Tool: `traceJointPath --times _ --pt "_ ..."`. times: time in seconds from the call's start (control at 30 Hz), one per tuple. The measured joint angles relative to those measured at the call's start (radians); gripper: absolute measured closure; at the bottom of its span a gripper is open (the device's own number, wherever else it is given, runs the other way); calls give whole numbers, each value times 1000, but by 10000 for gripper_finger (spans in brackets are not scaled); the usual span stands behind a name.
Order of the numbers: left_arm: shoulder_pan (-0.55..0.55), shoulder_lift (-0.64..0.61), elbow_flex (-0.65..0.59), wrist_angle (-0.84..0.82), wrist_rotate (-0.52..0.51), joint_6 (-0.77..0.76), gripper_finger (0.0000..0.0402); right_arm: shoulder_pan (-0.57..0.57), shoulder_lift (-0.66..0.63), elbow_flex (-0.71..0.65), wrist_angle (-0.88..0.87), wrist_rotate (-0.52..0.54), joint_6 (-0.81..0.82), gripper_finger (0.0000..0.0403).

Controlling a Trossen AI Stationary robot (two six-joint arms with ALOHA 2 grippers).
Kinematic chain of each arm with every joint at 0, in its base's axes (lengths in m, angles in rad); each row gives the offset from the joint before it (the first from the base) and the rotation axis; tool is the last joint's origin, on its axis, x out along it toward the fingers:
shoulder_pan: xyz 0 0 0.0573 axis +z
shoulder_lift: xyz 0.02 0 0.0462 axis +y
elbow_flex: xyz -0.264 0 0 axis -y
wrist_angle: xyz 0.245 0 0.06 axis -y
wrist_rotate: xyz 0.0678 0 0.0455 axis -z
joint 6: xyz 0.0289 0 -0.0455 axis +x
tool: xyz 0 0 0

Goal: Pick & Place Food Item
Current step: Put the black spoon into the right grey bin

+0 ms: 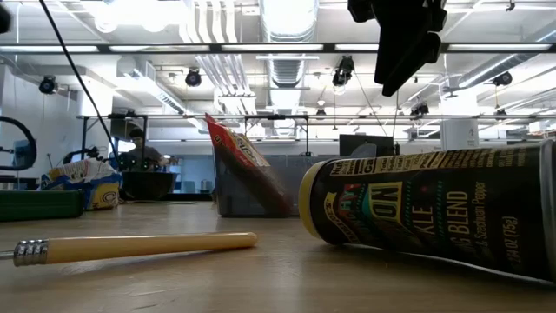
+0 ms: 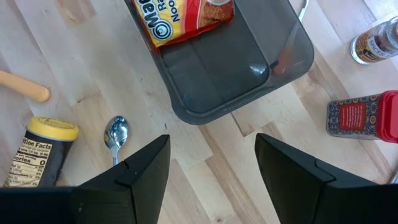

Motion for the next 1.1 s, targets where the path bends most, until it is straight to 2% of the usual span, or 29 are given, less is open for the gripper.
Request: traceJointPath --times 0.33,0.5,0.63,0.73,0.87,1.0,1.1 --pt "242 -46 0 95 -124 104 175 -1 0 0 41 1 1 170" --pt "427 -48 0 133 -132 135 175 -7 0 0 188 -15 -18 170" --pt "561 -48 0 173 -105 113 175 -8 0 0 261 -110 -191 170" --pt "637 -47 0 213 -66 107 175 -10 0 0 224 -140 -254 170" --pt "681 -47 0 250 -59 114 175 -13 0 0 97 -139 -303 170" --pt "701 -47 0 260 -58 188 175 -10 10 0 -1 -156 -246 170" --pt "707 -47 0 259 -60 237 175 -11 10 -2 -16 -222 -162 170"
